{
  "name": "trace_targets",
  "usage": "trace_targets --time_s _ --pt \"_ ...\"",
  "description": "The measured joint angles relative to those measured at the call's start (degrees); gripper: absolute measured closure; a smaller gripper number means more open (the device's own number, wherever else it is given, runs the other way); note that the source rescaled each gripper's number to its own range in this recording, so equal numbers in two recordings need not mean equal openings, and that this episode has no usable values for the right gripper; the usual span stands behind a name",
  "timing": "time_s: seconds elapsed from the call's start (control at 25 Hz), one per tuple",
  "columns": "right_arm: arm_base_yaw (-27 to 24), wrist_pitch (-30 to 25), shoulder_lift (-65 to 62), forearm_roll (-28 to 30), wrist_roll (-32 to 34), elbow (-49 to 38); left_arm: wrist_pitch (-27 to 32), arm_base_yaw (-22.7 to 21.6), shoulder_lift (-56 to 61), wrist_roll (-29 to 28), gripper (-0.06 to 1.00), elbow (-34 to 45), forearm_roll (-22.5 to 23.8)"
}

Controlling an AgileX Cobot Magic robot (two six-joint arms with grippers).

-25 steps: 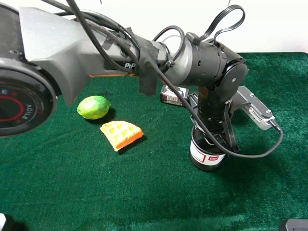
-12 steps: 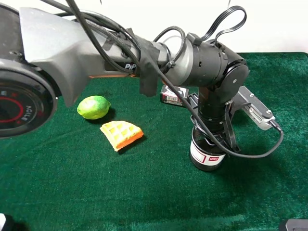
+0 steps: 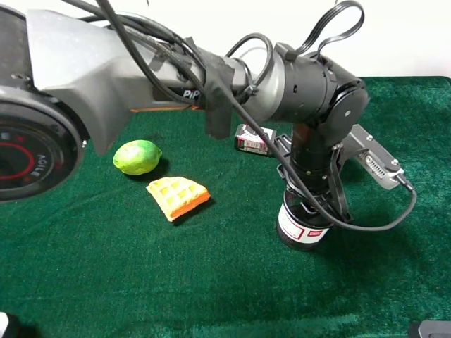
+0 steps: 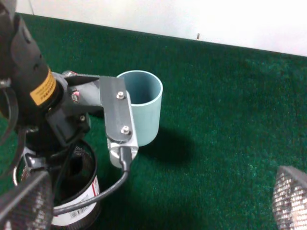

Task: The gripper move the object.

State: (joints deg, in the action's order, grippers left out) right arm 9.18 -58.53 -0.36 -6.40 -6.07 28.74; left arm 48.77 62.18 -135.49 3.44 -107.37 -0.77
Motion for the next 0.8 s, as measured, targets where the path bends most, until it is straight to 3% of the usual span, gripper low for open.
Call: trace_targets --time_s 0.16,0.36,0.6,0.8 --pt "0.0 0.0 0.0 -0.1 0.0 0.0 2.4 0.0 0.0 0.0 0.64 -2.6 0.8" --pt "0.0 0.0 0.0 -0.1 0.0 0.0 5.9 0.0 0.0 0.0 0.56 -5.7 0.8" --pt "0.0 0.0 0.0 -0.1 0.0 0.0 10.7 0.0 0.0 0.9 0.18 -10.2 1.1" --pt "0.0 0.0 0.0 -0.1 0.0 0.0 14.3 0.0 0.9 1.0 0.07 -12.8 2.0"
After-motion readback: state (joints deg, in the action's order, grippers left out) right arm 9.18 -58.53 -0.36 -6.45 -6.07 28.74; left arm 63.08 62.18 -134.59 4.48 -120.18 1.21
